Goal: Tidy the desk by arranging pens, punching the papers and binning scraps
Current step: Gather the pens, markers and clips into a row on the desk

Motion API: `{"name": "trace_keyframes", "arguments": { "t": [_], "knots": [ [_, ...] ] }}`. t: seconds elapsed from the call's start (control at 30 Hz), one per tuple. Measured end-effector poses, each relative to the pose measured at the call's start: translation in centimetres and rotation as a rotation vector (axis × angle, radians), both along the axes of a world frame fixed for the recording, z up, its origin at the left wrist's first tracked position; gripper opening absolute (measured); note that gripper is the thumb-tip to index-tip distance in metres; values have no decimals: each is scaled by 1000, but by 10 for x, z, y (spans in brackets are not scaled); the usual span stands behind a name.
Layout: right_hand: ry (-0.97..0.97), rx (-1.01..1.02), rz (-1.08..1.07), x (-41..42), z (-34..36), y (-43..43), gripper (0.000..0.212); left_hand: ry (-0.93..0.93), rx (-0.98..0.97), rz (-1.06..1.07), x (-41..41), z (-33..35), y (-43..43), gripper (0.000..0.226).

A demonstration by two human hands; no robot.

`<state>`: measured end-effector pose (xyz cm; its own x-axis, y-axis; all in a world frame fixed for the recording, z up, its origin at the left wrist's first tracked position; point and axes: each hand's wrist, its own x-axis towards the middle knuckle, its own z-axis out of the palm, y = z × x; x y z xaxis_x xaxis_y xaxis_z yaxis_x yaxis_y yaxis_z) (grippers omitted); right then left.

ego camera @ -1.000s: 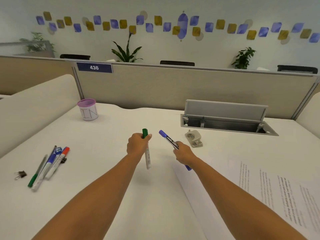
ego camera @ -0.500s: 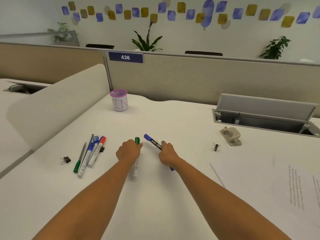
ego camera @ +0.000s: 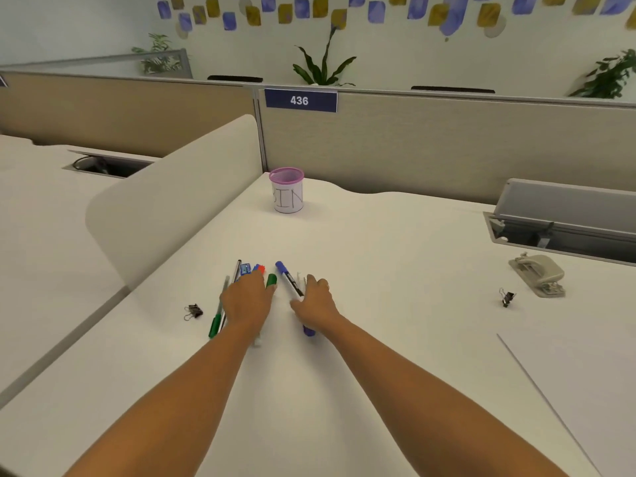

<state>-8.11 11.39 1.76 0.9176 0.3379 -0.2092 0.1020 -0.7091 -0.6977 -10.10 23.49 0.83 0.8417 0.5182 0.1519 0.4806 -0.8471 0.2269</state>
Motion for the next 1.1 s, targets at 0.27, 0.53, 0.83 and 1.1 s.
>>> {"name": "trace_keyframes", "arguments": {
  "t": [0.27,0.53,0.83,1.1],
  "knots": [
    [-2,94,-20,4,-6,12,43,-152,38,-38,-21,-9,30,35],
    [-30,86,41,3,-12,18,41,5,-102,-90,-34,-24,36,49],
    [-158,21,85,3,-15,-2,38,-36,-65,-114,-31,-12,5,46],
    [-415,-244,-26,15,-18,-98,33,-30,-10,-397,-18,-22,-67,46]
  ]
}}
